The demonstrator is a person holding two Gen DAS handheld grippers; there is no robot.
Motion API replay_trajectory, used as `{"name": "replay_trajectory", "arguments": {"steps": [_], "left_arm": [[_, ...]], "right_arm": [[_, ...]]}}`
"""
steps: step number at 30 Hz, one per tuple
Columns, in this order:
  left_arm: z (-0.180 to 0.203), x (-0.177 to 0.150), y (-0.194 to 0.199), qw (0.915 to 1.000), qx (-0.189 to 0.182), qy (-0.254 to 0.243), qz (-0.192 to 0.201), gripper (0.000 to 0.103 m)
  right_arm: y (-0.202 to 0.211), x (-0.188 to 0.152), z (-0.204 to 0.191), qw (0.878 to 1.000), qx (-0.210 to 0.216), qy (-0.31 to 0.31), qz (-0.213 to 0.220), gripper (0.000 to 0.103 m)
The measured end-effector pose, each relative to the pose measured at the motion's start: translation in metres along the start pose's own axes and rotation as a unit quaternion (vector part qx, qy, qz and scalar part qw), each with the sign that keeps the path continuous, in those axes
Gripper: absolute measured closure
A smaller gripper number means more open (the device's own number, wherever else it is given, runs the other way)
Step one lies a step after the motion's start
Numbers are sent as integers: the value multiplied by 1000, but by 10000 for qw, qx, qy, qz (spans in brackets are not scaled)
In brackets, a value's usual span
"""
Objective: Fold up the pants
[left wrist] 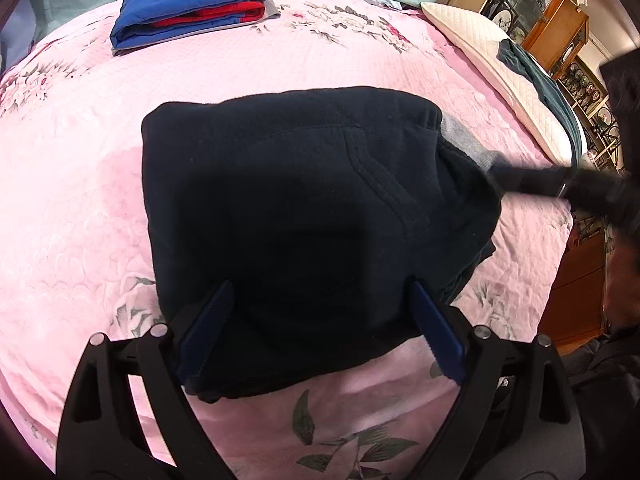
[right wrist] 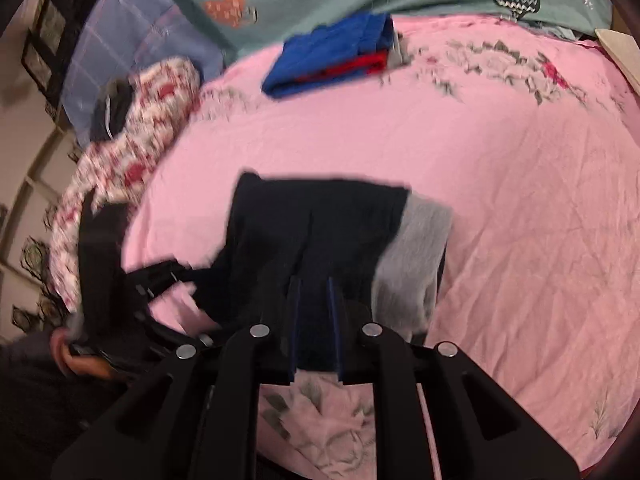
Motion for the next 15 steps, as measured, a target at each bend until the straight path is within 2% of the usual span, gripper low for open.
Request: {"name": "replay_trajectory", "arguments": {"steps": [1,3,7,11,13,15], "left_arm": [[0,0,0,10000,-17,-6,-3,10],[2,0,-5,9999,65,-90,-88,10],[4,-3,4,9996,119,-233,-88,9],[-7,-6,36,9993,-10,69,366,10],[-13,-3,48,9973,-225,352,598,10],[-11,3,48,9957,-420,480,671,10]], "right_arm": [[-19,-7,10,9993,33,-174,-316,85],[-20,-12,19,9987,283,-379,-174,86],[-17,-13,27,9981,472,-362,-162,87],[-17,-14,36,9959,755,-490,-126,88],[-17,-14,36,9958,776,-468,-127,88],[-17,-14,35,9961,772,-416,-116,88]]}}
Point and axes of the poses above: each gripper's, at about its wrist camera, not at the fingertips, and y roughly against the way its jaws point, z to its right, x to its top, the point moved 1 cm from there along -y, roughly the way its jaws point, and after that the axes turned 6 degrees about -z, right-handed, at the moved point
